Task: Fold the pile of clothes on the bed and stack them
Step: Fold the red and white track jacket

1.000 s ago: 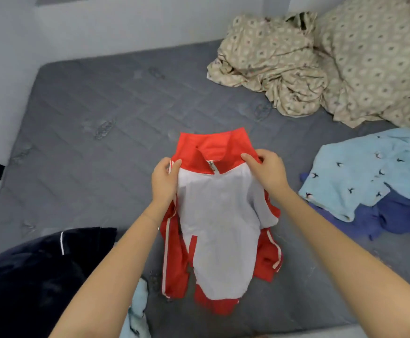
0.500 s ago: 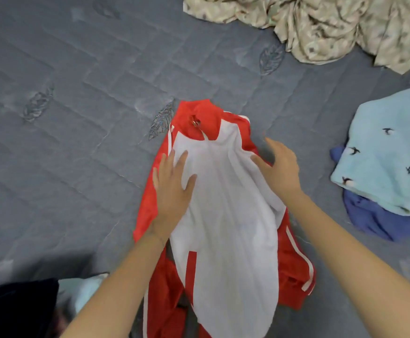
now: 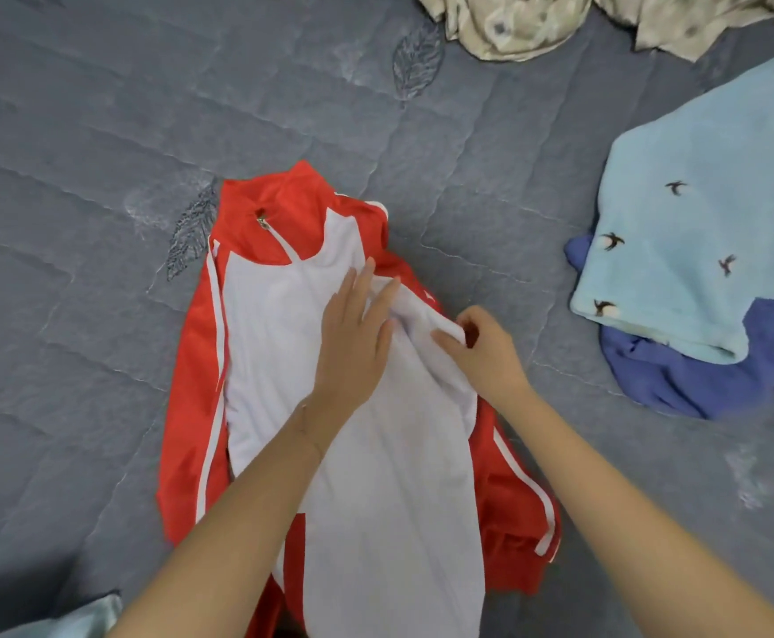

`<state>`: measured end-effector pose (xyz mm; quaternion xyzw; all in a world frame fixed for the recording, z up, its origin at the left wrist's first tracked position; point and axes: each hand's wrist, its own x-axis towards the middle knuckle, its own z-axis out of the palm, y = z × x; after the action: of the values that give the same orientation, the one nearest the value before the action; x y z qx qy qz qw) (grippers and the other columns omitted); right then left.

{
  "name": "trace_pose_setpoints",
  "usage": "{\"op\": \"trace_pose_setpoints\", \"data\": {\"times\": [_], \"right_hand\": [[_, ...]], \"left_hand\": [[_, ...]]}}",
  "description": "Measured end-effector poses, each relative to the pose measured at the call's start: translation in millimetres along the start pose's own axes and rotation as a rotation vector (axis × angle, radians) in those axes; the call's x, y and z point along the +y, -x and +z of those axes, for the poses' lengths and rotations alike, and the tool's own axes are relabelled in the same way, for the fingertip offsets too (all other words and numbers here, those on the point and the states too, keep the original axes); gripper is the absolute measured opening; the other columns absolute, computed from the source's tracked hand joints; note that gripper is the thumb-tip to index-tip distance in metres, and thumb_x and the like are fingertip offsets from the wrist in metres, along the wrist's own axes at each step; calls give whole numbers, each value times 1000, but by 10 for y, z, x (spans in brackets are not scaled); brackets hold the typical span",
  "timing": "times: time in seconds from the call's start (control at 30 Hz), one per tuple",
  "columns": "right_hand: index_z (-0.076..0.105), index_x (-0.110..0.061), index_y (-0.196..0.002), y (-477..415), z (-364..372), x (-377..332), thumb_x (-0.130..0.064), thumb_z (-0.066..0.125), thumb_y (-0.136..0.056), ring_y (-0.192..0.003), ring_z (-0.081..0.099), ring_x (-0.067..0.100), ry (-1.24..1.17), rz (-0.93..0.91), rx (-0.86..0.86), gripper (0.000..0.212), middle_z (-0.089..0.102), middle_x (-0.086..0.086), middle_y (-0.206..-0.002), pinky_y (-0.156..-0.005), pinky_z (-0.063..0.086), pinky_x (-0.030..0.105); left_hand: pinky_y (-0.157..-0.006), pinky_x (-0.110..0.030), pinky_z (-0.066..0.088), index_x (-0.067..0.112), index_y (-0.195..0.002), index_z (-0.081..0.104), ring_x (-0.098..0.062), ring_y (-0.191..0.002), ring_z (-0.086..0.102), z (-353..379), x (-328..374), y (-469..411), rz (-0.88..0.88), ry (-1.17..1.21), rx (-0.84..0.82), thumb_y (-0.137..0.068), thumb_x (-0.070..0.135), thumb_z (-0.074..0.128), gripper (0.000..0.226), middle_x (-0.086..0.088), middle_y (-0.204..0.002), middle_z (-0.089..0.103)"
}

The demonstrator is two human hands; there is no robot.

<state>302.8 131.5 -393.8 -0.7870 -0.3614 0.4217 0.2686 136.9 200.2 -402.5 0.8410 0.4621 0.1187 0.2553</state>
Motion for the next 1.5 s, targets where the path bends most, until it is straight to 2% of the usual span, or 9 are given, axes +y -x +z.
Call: {"op": "trace_pose_setpoints", "data": {"times": [0.17, 0.4, 0.57, 0.67, 0.8, 0.93, 1.13, 1.3, 1.5], "right_hand": [[67, -8, -80, 108, -50, -4, -29, 51, -100, -86, 63, 17, -308, 46, -247, 33, 65, 10, -90, -92, 50, 35], [41, -15, -144, -179, 18, 114, -24, 58, -96, -119, 53, 20, 101, 81, -126, 52, 53, 7, -133, -101, 39, 29], [57, -14, -96, -277, 82, 156, -28, 64, -91, -83, 52, 18, 279, 28, -132, 17, 59, 5, -89, -73, 39, 29], [43, -16, -68, -325, 5, 146, -24, 60, -94, -68, 44, 16, 128, -36, -113, 32, 46, -3, -66, -67, 35, 31], [49, -18, -73, -455, -222, 59, -23, 53, -98, -59, 45, -1, -93, 2, -22, 26, 47, -10, -64, -60, 31, 19], [63, -10, -85, -616, -514, 40, -31, 58, -96, -65, 50, 1, -117, 43, -18, 25, 58, -7, -73, -62, 37, 12], [63, 7, -101, -691, -970, 229, -26, 50, -100, -75, 58, 19, -44, 233, -336, 35, 66, 19, -87, -79, 52, 40], [60, -5, -71, -797, -1423, 277, -35, 58, -96, -65, 44, 18, -201, 244, 31, 39, 50, 13, -69, -57, 37, 26], [54, -11, -59, -928, -1872, 174, -37, 62, -92, -50, 37, 6, -109, 15, 227, 43, 40, -3, -53, -51, 30, 17]], "left_hand": [[-118, -44, 11, 9, -127, 59, -26, -141, 36, -51, 140, -424, 137, -121, -122, -96, 2, 43, 36, -6, -144, 50], [-102, -35, 31, 18, -141, 48, -25, -126, 51, 49, 54, -553, -64, -240, -202, -103, 35, 41, 43, -4, -145, 49], [-90, -39, 33, 33, -152, 27, -24, -112, 49, 181, 44, -539, -94, -441, -262, -102, 46, 34, 52, -5, -138, 42], [-89, -40, 29, 35, -138, 49, -26, -112, 44, 183, 66, -573, -57, -468, -264, -99, 49, 40, 43, -5, -127, 46], [-88, -37, 24, 22, -102, 70, -24, -101, 49, 138, 197, -740, -86, -177, -106, -93, 34, 58, 19, -2, -101, 52], [-76, -36, 47, 14, -93, 72, -17, -69, 57, 67, 505, -1023, -112, 152, 78, -88, 17, 65, 10, 4, -72, 61], [-84, -22, 49, 7, -103, 70, -12, -85, 64, 161, 869, -1360, -205, 452, 143, -91, 5, 60, 16, 0, -96, 71], [-87, -15, 47, 6, -106, 69, -16, -95, 66, 244, 914, -1489, -245, 437, 113, -91, 6, 62, 16, 7, -98, 67], [-101, -36, 35, 18, -128, 63, -30, -111, 50, 356, 1259, -1539, -48, 105, -3, -89, 28, 69, 42, -16, -118, 55]]}}
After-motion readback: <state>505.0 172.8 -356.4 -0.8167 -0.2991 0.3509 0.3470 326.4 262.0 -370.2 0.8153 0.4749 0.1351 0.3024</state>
